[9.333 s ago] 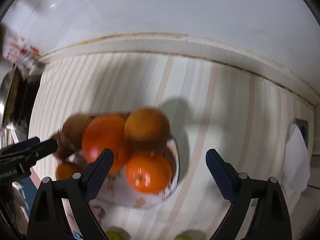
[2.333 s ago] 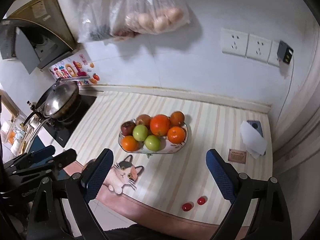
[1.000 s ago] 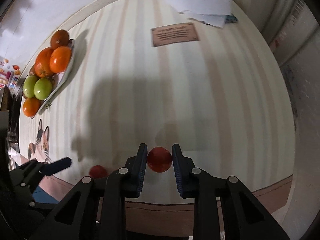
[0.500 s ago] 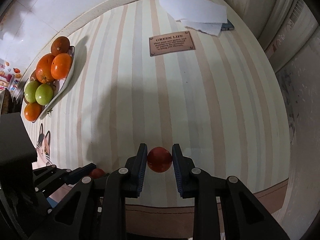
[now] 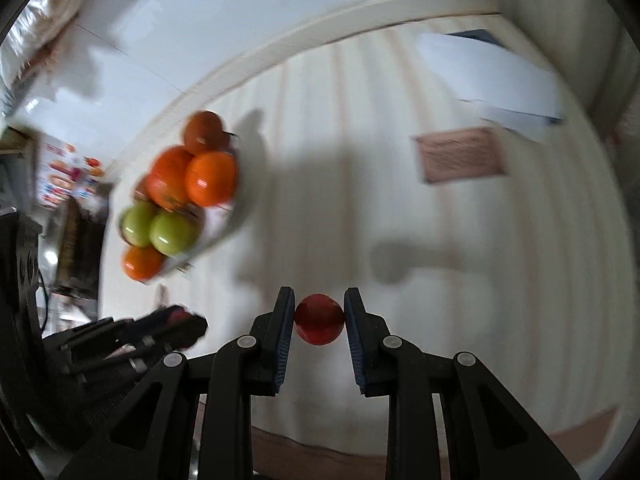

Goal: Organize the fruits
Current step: 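Place the cherry tomato on the plate with the right gripper while the left places its tomato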

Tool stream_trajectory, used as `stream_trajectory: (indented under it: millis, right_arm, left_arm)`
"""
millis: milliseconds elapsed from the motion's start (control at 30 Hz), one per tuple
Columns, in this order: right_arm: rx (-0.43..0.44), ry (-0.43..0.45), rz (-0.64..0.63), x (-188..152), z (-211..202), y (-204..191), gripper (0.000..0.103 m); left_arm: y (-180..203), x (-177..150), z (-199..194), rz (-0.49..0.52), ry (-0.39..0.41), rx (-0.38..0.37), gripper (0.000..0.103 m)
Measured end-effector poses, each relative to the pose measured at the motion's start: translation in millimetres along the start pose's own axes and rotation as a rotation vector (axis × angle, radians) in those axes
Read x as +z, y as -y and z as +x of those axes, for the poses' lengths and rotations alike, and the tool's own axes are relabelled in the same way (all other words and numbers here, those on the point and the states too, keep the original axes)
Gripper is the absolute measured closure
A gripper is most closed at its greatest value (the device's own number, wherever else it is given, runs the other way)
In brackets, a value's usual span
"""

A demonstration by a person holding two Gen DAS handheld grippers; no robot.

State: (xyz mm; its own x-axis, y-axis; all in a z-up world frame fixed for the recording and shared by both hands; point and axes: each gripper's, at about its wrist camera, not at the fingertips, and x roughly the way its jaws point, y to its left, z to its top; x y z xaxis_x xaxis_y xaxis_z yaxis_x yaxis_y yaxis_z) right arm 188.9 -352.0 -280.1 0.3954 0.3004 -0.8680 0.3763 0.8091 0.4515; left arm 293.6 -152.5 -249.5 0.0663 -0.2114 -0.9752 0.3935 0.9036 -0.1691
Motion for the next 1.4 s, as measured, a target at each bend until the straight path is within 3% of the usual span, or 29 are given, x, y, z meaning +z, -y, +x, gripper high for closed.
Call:
stream_trajectory:
  millis: [167,300,667,700,800,900,1000,1100,1200,1333,1400]
  right_arm:
    - [0.121,-0.017,-0.026,24.9,37.6,-36.6,0.075]
    - [0.164,-0.033,-0.058,38.8,64.8,-63.3,0.075]
    - [0.117,-0.052,-0.243,47.6,108.6,-106.8,0.074]
    - [0.116,-0.056,-0.242,48.3,110.4,-106.4,0.069]
    - [0.100,-0.049,-0.256,49.8,104.0,-101.5,0.040]
    - [0.099,-0.032,-0.273,50.8,93.5,-99.0,0.036]
    - [0.094,-0.018,-0.280,53.5,85.0,-99.2,0.034]
    - [0.048,-0.007,-0.280,55.9,74.6,-100.5,0.021]
    - [-0.024,-0.007,-0.289,57.8,66.3,-100.6,0.011]
    - [-0.092,-0.006,-0.310,59.1,55.3,-99.6,0.008]
    - [-0.122,-0.007,-0.330,59.4,48.8,-101.8,0.008]
  left_arm:
    - [-32.2,47.4,6.5,-0.061,-0.017,-0.016,0.078]
    - [-40.9,70.3,22.4,-0.092,-0.060,-0.036,0.077]
    - [-36.6,82.6,49.8,-0.104,-0.114,0.015,0.076]
    - [-36.2,83.4,50.9,-0.109,-0.116,0.025,0.076]
    - [-37.1,85.5,47.9,-0.117,-0.104,0.038,0.073]
    - [-36.3,86.9,43.0,-0.123,-0.089,0.035,0.064]
    - [-37.8,84.4,32.2,-0.132,-0.058,0.046,0.063]
    - [-40.3,78.5,21.4,-0.141,-0.026,0.063,0.060]
    - [-46.5,66.7,8.7,-0.166,0.011,0.081,0.049]
    - [-54.8,46.4,-8.2,-0.199,0.068,0.126,0.021]
    - [-57.0,35.3,-16.7,-0.210,0.097,0.157,0.015]
